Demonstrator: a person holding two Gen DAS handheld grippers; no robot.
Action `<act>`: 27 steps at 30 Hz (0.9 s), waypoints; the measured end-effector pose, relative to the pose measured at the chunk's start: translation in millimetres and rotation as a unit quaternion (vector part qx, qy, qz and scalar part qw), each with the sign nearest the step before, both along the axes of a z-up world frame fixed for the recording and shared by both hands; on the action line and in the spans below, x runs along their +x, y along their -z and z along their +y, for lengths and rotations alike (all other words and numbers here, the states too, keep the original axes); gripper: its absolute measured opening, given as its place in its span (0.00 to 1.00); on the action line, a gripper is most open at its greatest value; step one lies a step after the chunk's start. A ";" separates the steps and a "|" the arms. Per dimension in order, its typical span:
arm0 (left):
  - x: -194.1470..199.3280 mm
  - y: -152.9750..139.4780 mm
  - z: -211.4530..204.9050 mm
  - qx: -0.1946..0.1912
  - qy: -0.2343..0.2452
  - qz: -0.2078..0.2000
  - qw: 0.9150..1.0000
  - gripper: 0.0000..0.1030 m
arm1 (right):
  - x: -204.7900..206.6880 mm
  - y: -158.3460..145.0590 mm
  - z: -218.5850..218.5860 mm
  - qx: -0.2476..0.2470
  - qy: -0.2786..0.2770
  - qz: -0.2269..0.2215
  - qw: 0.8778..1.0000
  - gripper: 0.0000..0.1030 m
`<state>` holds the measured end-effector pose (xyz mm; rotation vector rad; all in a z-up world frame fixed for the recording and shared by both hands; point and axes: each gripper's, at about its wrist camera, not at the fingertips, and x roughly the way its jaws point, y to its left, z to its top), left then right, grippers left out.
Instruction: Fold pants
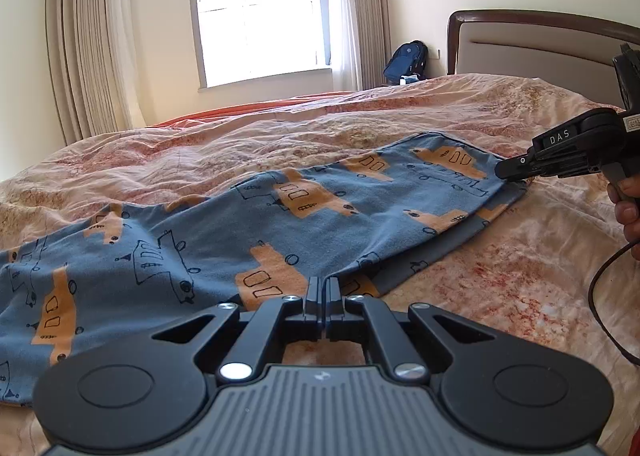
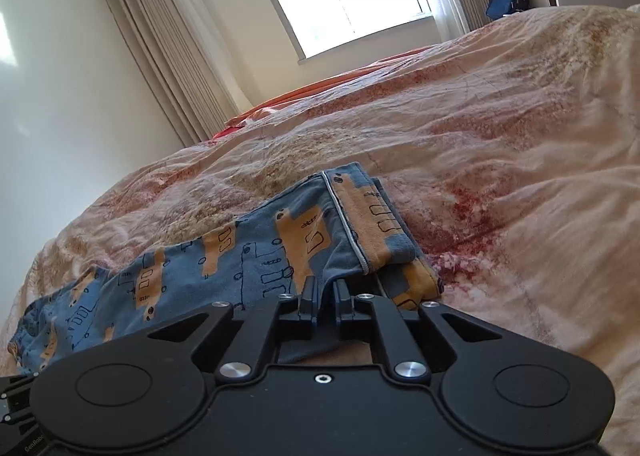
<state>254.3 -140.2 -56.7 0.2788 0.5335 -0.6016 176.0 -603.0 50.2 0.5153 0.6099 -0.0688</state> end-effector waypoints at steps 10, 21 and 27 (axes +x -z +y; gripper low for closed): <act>-2.6 -1.5 0.6 -0.002 -0.003 0.001 1.000 0.00 | 1.6 7.9 -23.4 0.075 0.056 -0.026 0.995 0.10; -3.2 1.5 5.5 -0.003 0.000 0.008 1.000 0.00 | -18.1 3.4 -9.6 0.008 0.072 -0.007 0.997 0.02; -0.4 -1.6 12.2 -0.028 -0.004 0.024 0.999 0.05 | -19.1 8.7 -4.8 -0.001 0.076 0.004 0.997 0.03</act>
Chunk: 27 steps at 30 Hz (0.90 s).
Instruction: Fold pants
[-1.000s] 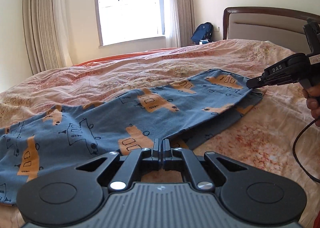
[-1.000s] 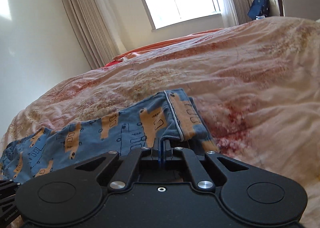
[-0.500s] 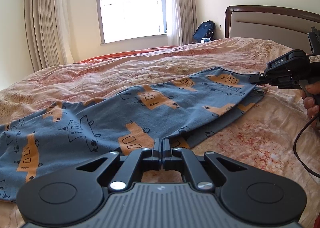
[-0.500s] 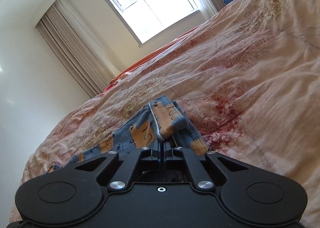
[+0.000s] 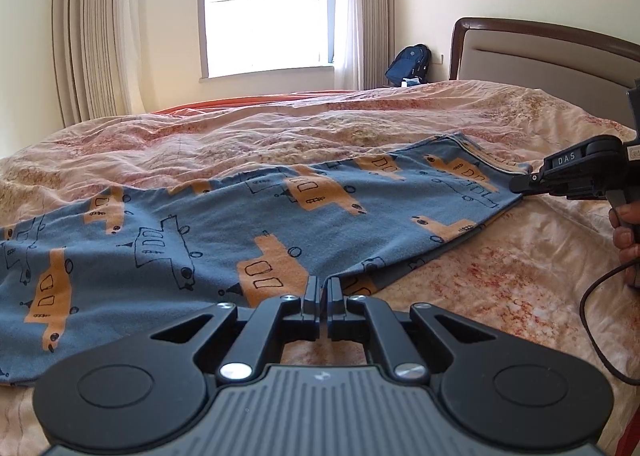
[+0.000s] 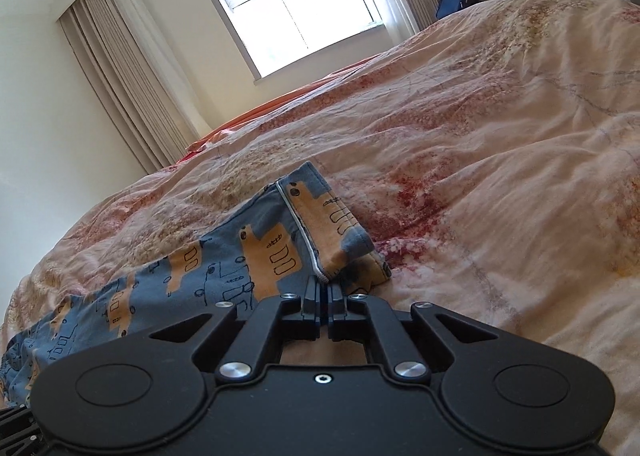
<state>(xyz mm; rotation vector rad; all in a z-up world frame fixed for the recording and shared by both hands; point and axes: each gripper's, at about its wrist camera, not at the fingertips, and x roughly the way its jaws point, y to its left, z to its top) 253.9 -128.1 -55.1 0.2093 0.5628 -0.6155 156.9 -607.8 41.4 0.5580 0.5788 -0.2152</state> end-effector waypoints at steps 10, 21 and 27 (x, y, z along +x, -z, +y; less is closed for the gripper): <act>-1.3 -29.7 44.4 -0.073 -0.090 -0.009 0.993 0.86 | -11.9 -21.1 20.4 -0.080 0.007 -0.018 0.997 0.82; 23.7 -50.0 199.3 -0.068 -0.334 -0.063 0.938 0.95 | 0.4 -49.6 87.8 -0.185 -0.081 -0.083 0.976 0.99; 65.5 -33.5 262.2 -0.075 -0.385 -0.032 0.919 0.88 | 17.8 -49.4 120.0 -0.186 -0.127 -0.094 0.970 0.99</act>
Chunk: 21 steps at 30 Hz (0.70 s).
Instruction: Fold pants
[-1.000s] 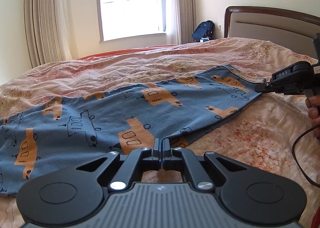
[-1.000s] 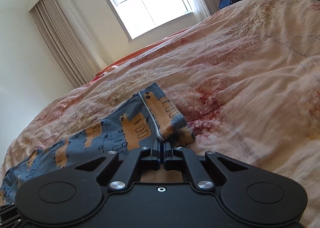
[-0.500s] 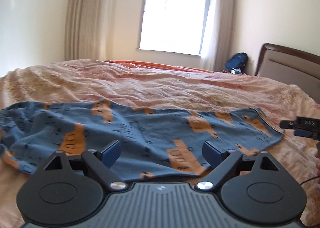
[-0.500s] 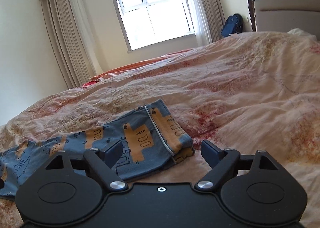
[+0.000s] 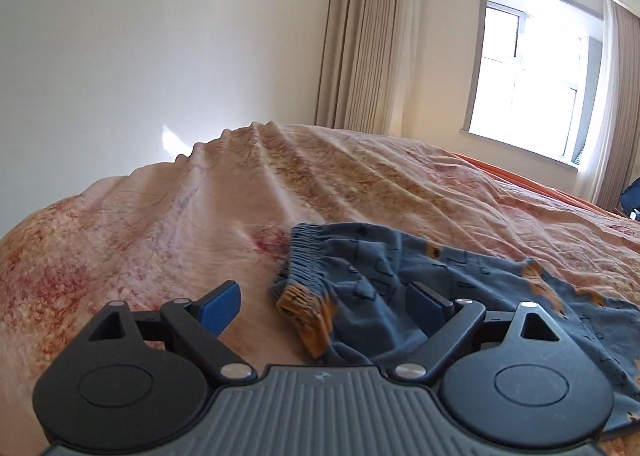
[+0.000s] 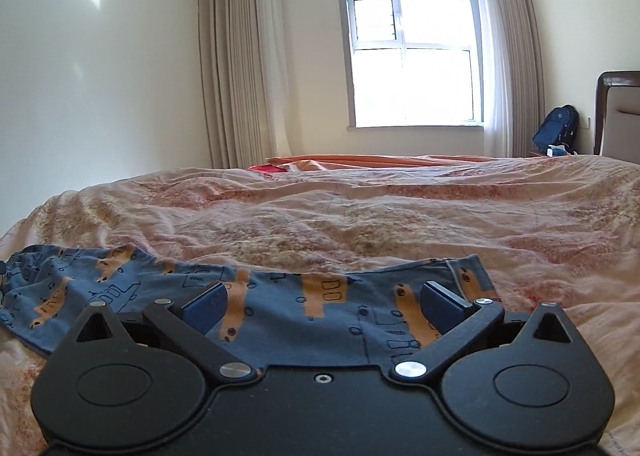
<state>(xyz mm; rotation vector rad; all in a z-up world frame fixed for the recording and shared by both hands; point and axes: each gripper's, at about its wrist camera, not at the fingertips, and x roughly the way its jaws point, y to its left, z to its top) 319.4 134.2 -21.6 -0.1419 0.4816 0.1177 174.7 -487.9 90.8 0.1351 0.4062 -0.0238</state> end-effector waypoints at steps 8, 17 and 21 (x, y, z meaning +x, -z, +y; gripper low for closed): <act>35.8 11.7 20.5 -0.027 0.015 0.025 0.999 0.39 | 0.9 2.8 4.6 -0.002 -0.003 0.009 1.000 0.99; 22.3 -32.2 4.4 0.033 -0.007 -0.010 0.999 0.13 | -12.8 4.1 -16.2 0.011 0.023 0.012 1.000 0.99; 30.6 -27.5 -2.3 0.067 -0.010 0.010 0.998 0.13 | -11.2 11.1 -24.8 0.025 0.028 0.035 0.999 0.99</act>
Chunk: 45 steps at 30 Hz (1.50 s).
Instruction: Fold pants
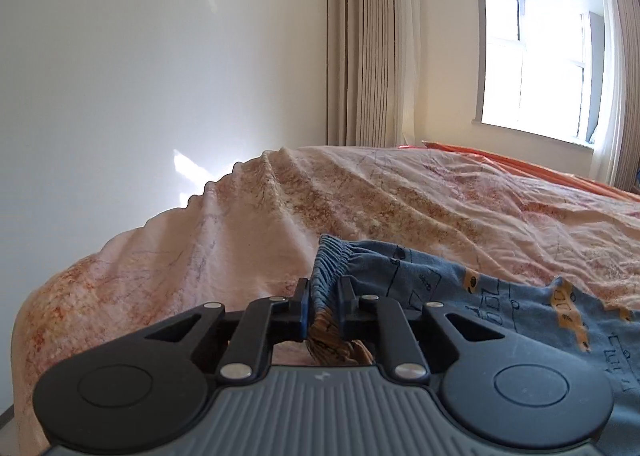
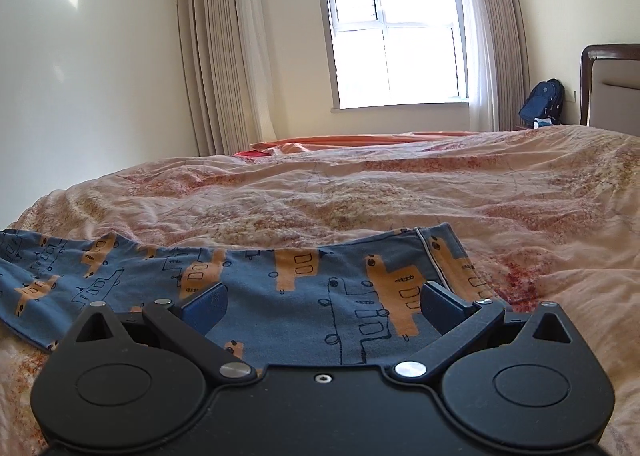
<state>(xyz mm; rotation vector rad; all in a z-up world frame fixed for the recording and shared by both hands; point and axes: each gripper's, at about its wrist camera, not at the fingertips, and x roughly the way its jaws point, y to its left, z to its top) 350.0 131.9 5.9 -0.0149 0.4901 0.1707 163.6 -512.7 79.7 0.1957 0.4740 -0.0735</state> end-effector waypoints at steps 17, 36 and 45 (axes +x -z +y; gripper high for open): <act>14.7 9.2 -129.7 0.001 0.112 -0.024 0.993 0.99 | -22.4 49.0 -91.1 0.204 0.069 0.015 0.976 1.00; 101.6 68.8 -196.1 -0.092 0.184 0.072 0.976 0.99 | -10.8 76.2 -104.6 0.195 0.167 -0.026 0.966 0.29; 79.5 46.8 -218.9 -0.035 0.176 0.049 0.982 1.00 | -10.2 78.8 -106.0 0.198 0.167 -0.026 0.966 0.29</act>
